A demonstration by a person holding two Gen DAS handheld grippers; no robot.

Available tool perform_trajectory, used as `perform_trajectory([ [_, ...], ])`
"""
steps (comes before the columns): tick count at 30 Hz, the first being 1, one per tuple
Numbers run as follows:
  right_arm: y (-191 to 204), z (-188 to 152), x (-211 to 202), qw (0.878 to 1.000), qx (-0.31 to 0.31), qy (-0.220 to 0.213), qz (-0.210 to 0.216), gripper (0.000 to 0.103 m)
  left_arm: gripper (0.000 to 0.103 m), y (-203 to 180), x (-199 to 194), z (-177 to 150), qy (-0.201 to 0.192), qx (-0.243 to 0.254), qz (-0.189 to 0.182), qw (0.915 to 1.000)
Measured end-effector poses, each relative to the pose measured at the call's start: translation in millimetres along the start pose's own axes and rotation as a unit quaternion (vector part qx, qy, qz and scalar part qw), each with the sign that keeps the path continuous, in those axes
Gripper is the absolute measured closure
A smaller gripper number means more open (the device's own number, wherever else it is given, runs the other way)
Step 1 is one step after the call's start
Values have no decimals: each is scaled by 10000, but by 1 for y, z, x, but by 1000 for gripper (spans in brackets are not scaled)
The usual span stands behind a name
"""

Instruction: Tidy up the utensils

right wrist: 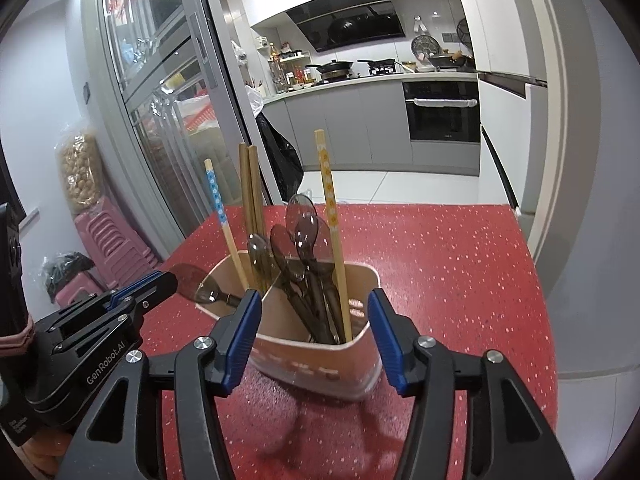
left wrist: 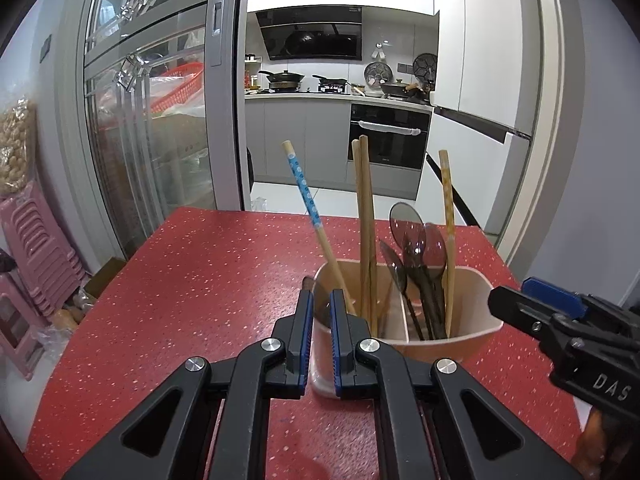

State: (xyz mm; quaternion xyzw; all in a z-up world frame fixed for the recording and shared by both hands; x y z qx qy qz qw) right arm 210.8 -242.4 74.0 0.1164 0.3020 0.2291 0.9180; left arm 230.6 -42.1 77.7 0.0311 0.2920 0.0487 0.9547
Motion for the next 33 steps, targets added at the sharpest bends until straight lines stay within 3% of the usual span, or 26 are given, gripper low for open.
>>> perform_trajectory([
  [13, 5, -26, -15, 9995, 187, 216, -135, 39, 69, 15, -14, -20, 149, 15, -39, 9999],
  [30, 7, -76, -10, 9950, 519, 780, -341, 33, 69, 32, -7, -85, 876, -22, -49, 9961],
  [31, 7, -78, -10, 9948, 528, 793, -360, 33, 50, 33, -6, -89, 921, -33, -42, 9957],
  [32, 6, -80, -11, 9945, 535, 814, -387, 31, 0, 34, -6, -91, 957, -29, -24, 9954],
  [33, 6, -82, -11, 9942, 539, 834, -408, 30, 0, 36, -6, -94, 1004, -33, 59, 9949],
])
Point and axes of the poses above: each gripper's, at about its wrist camera, not at the fingertips, and x roughly the way its jaws point, y to its left, z to its top, the point moved 4 cm from there along x, roughly the way its jaws point, and after that the axes turned 13 degrees about z, right-handed, at the moved point
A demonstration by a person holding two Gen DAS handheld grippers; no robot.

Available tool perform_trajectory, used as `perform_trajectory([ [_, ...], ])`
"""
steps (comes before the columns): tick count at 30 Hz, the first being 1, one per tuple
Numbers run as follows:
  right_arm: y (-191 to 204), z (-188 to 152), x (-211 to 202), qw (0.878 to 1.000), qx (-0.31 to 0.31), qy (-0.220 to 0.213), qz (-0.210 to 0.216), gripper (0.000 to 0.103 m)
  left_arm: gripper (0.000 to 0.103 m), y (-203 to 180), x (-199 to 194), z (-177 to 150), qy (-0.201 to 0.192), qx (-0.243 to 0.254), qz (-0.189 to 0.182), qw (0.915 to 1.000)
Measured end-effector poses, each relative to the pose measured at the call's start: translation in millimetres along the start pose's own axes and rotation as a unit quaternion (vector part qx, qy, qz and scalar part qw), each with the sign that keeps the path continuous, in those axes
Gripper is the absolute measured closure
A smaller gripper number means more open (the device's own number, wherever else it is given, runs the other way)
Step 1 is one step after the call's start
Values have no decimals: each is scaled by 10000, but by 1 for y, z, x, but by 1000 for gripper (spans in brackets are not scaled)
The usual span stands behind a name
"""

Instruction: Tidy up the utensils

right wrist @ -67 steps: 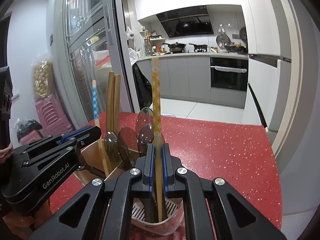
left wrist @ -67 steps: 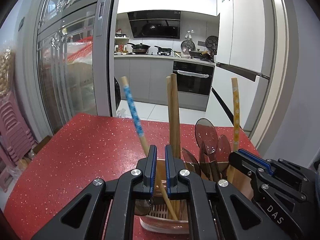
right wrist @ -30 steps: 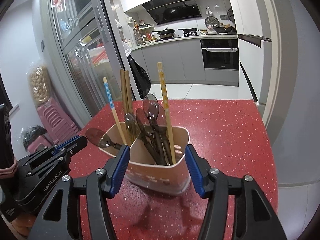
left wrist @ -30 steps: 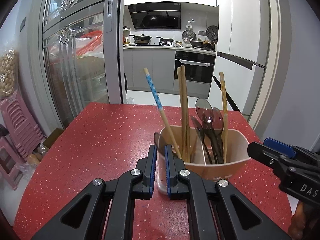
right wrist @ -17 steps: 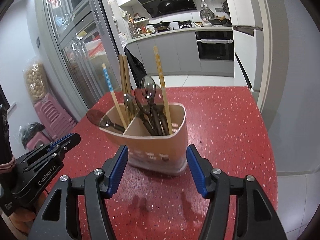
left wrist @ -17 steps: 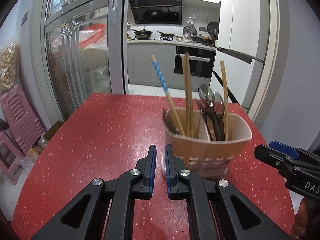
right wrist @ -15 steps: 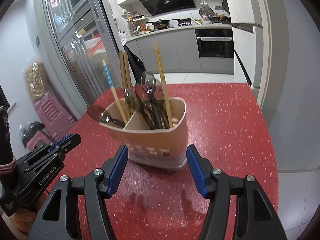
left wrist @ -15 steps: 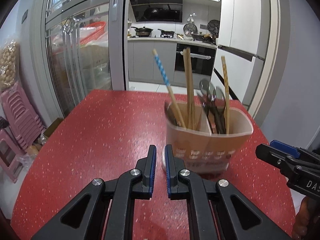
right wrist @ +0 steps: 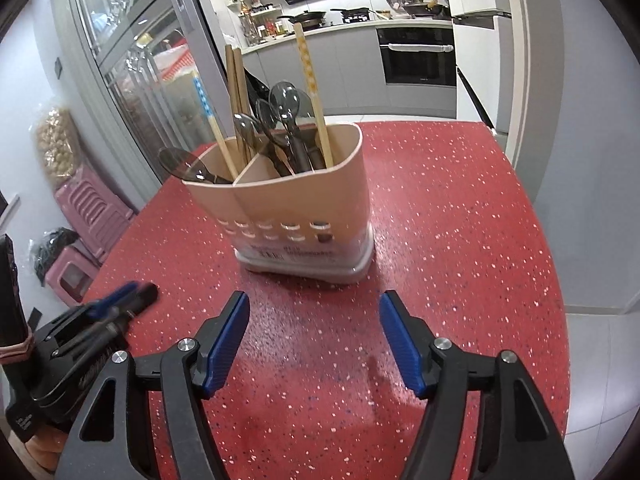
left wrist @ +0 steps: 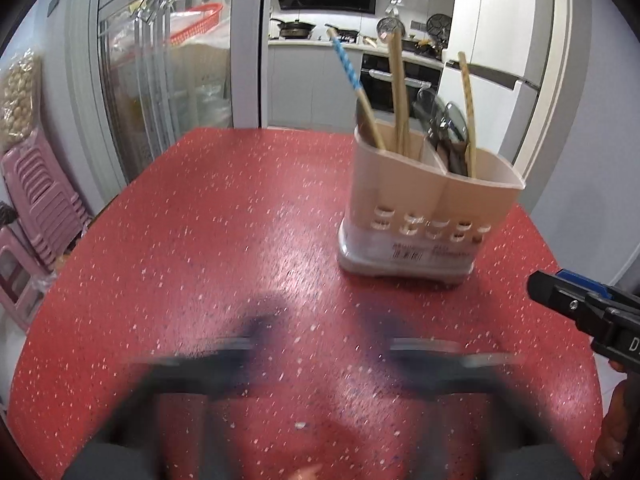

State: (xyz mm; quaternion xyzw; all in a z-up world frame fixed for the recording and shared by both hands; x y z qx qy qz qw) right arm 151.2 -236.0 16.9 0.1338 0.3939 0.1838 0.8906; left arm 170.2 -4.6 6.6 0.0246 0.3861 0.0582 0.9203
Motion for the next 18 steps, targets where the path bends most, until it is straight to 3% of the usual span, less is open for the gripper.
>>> perform_trajectory([
  [2, 0, -4, 1, 10000, -1, 37, -38, 26, 0, 3, -1, -5, -147, -23, 74, 9999],
  [9, 3, -17, -1, 9994, -42, 10, -344, 16, 0, 2, 7, -19, -124, 41, 135, 9998],
  [11, 4, -19, -5, 9990, -89, -111, -430, 0, 0, 2, 9, -22, -125, 35, 133, 9998],
  [18, 9, -19, -19, 9959, -228, -595, -647, 0, 0, 7, -4, -24, -247, 26, 134, 9996],
])
Point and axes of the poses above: each gripper's, at about its wrist camera, not at the fingertips, and x roughly the way its jaws point, y to its left, z to its top, the point moved 4 cm from there along x, roughly the way its jaws point, and after that the axes turned 13 degrees about z, right-handed, at the moved point
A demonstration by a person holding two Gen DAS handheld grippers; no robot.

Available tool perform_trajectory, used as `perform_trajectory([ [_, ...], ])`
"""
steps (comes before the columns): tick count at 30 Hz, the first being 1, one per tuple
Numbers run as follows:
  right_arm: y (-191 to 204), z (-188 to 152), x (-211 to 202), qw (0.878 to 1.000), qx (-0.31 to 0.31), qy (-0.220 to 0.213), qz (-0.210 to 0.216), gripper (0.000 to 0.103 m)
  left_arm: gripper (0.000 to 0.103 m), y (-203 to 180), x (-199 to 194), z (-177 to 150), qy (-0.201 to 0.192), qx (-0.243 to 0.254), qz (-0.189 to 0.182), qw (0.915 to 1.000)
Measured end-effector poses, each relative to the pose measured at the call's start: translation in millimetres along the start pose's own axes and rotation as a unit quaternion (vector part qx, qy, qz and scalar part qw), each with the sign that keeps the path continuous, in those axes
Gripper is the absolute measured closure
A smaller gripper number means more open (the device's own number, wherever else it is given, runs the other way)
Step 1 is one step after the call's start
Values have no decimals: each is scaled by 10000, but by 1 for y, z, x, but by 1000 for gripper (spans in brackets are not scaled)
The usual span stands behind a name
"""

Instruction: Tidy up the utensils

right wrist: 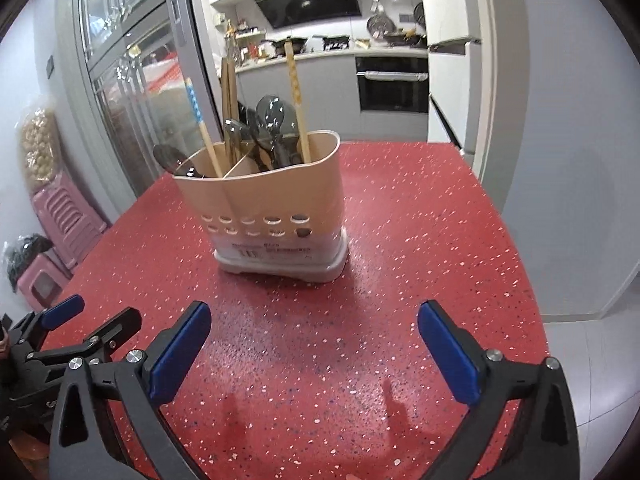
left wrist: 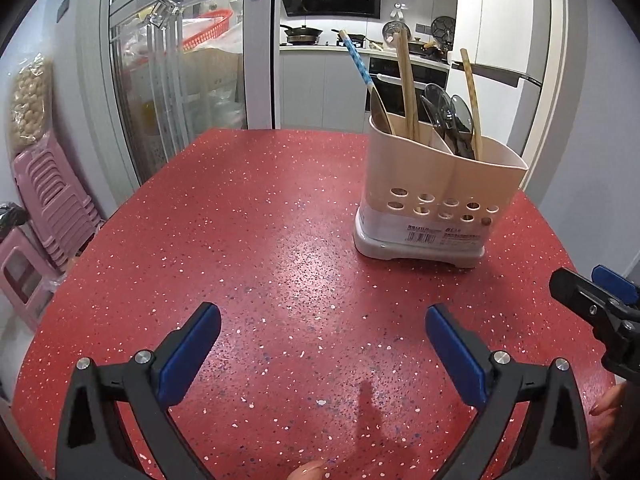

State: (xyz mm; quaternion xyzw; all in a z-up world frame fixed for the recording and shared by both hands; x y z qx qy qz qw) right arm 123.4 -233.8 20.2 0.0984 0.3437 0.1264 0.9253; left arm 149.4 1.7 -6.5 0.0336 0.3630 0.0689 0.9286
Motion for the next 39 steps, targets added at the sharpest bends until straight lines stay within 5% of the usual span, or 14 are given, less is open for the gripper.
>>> perform_trajectory([
  [16, 11, -1, -23, 9969, -342, -559, -426, 0, 0, 22, -41, 21, -955, -312, 11, 9949],
  [39, 11, 16, -30, 9919, -297, -1060, -634, 0, 0, -1, -40, 38, -1114, -46, -159, 9936],
])
Point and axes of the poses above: each gripper's, at about its wrist camera, not at the fingertips, and x roughly the way its jaws point, y to its left, z to its top, the point moved 4 cm from there along x, roughly the way its jaws point, and after that the axes turned 13 degrees about z, right-handed, at the moved point
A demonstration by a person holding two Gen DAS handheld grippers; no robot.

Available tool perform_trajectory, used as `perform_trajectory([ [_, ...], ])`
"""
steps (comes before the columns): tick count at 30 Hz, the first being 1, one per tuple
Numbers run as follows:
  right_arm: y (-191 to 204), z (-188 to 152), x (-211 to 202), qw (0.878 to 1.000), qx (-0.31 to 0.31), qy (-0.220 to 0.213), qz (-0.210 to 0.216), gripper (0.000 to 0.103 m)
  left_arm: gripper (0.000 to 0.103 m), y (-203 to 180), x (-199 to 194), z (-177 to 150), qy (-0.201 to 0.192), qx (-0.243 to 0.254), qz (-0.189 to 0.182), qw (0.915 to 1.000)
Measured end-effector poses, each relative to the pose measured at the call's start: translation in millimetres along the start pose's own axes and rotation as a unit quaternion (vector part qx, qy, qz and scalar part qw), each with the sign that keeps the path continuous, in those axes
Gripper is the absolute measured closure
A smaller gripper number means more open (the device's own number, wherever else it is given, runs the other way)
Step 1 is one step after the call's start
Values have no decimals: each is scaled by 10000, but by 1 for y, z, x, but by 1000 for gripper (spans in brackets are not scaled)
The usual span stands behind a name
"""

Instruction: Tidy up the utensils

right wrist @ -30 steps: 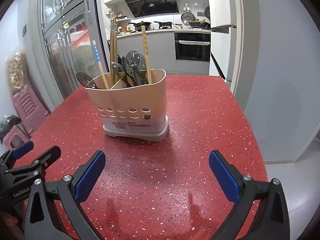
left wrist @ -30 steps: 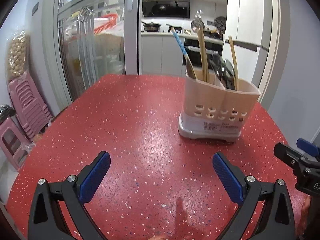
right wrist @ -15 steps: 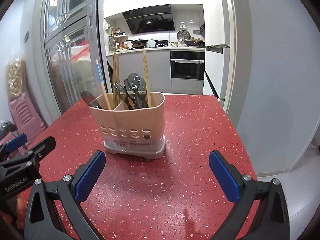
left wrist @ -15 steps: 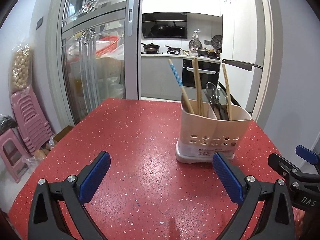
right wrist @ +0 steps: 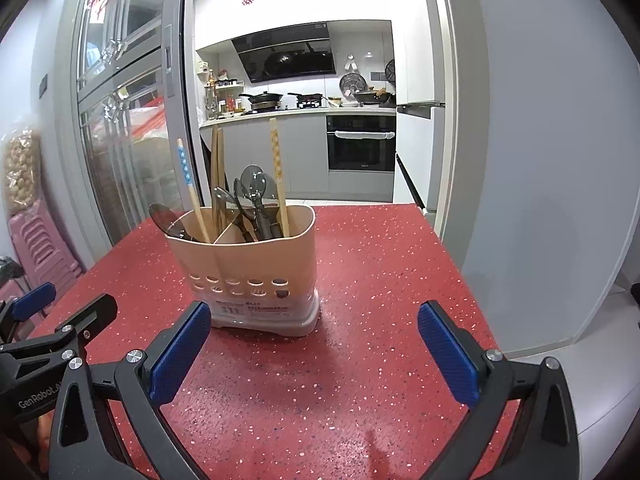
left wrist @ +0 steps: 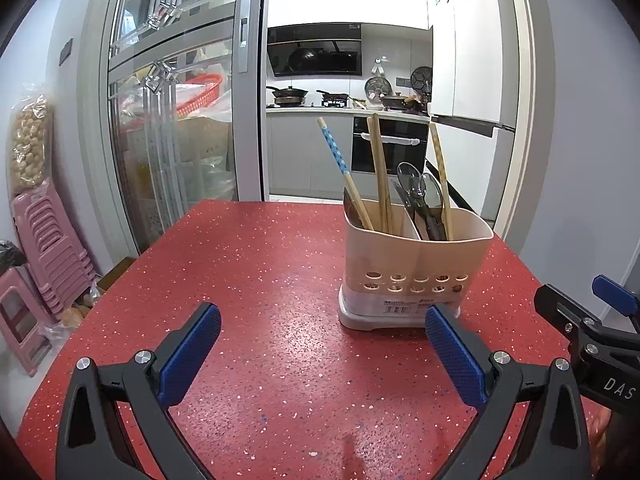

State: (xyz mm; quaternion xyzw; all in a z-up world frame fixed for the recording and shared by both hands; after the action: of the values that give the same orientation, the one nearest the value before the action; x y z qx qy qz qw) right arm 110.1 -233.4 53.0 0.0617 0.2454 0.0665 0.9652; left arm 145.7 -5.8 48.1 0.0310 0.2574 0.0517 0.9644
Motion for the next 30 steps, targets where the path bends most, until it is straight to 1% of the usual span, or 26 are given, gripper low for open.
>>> perform_trajectory([
  [30, 1, -2, 2, 10000, -19, 25, 23, 0, 0, 0, 3, -1, 70, -34, 1, 10000],
])
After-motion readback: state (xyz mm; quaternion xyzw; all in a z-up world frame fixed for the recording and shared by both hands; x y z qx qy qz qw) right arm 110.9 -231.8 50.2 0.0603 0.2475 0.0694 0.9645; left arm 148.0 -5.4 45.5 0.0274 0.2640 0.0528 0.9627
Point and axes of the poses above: each gripper's, at about its wrist camera, not at the fingertips, and x roughly the way its jaws point, y to its left, z to its top, the point moved 4 cm from there along x, roughly the way its jaws point, and after that the axes turned 13 degrees about z, right-handed, at the moved point
